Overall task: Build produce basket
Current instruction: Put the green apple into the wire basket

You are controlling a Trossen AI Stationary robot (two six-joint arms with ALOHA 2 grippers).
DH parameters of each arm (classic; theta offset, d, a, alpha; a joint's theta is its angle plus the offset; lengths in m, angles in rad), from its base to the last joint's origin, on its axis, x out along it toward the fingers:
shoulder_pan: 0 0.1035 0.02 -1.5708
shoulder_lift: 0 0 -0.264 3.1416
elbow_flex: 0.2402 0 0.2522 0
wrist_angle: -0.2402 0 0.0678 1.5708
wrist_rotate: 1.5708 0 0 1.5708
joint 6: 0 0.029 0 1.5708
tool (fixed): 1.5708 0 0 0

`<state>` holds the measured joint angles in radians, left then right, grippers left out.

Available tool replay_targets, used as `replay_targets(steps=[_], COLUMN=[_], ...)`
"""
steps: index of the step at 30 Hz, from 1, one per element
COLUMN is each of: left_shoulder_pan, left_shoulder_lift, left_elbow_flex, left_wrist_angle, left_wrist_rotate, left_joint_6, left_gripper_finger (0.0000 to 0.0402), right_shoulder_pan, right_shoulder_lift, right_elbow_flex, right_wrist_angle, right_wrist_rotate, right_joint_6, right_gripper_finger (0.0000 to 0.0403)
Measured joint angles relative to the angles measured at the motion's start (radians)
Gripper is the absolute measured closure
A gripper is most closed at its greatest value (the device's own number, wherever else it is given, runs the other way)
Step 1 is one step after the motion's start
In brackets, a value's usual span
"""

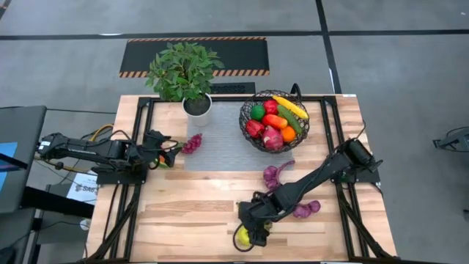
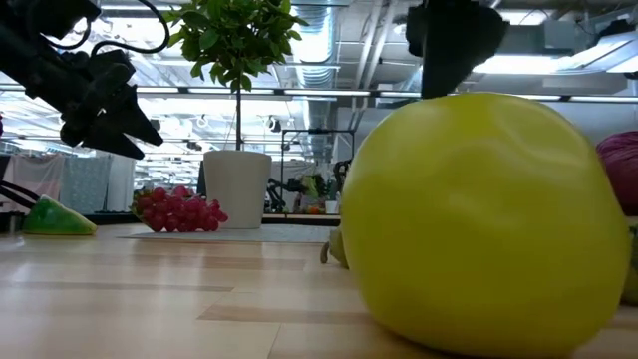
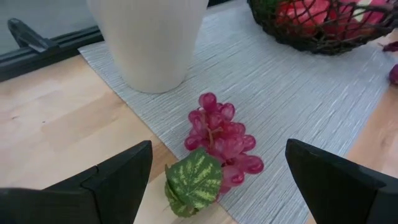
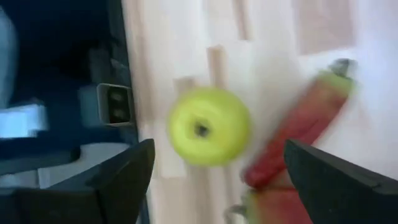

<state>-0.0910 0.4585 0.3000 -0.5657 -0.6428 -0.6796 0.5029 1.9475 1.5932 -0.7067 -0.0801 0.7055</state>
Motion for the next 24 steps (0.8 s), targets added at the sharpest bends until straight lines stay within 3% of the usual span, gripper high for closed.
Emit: replay_targets(steps=[7,24], left_shoulder_pan=[0.000,0.000], left_shoulder_lift=[-0.001,0.000], left_elbow_flex=[0.000,0.000], left_wrist_angle=[-0.007,-0.012], left_wrist_rotate=[0.007,-0.013], left_joint_6=[0.002,0.010], left_gripper_finger=[0.0047,0.0047], right_shoulder_pan=[0.012,0.065], right_shoulder_lift=[0.084,0.213], right_elbow_flex=[0.005,0.008], right_wrist_angle=[0.097,0.108], right_wrist_rotate=[0.031,0.065], right_joint_6=[0.001,0.030], right_gripper_finger=[0.0016,0.0023])
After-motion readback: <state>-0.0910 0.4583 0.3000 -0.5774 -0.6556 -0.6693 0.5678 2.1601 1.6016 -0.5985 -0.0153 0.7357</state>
